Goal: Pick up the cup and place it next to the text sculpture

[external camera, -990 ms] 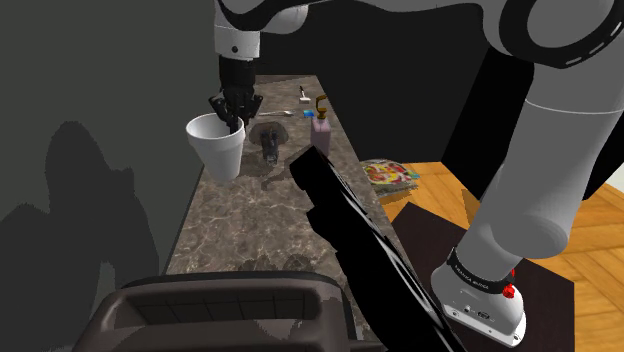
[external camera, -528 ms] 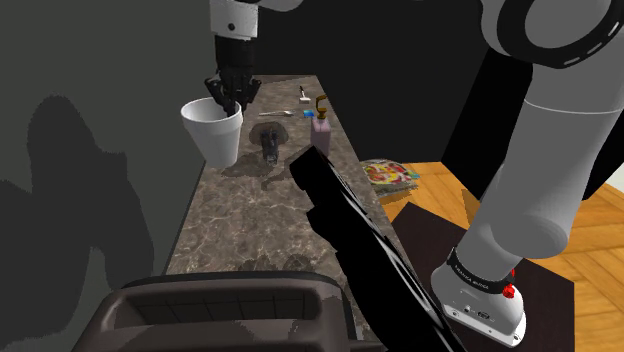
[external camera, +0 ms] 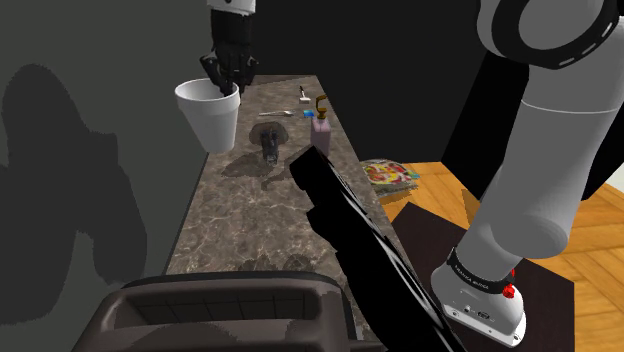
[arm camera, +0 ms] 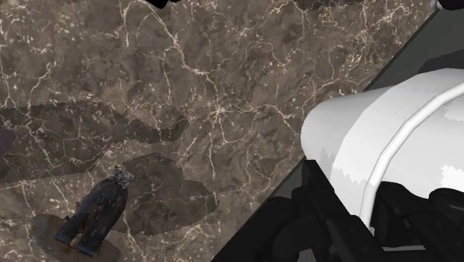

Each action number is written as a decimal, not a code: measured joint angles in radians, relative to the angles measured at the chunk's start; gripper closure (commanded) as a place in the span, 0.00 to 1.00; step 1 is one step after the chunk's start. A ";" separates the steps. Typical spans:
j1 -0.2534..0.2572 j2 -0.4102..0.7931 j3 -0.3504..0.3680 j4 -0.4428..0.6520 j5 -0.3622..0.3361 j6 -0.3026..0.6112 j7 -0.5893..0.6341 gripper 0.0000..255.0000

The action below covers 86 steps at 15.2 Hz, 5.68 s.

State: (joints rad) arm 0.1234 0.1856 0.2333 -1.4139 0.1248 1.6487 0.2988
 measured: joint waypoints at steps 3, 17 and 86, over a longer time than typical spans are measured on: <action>0.002 0.013 0.001 0.058 -0.003 -0.045 0.008 1.00; 0.029 0.137 0.008 0.436 -0.033 -0.296 0.057 1.00; 0.154 -1.174 -0.204 -1.148 0.419 0.404 -0.559 0.00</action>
State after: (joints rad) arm 0.2778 -0.9885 0.0292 -2.5621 0.5437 2.0527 -0.2597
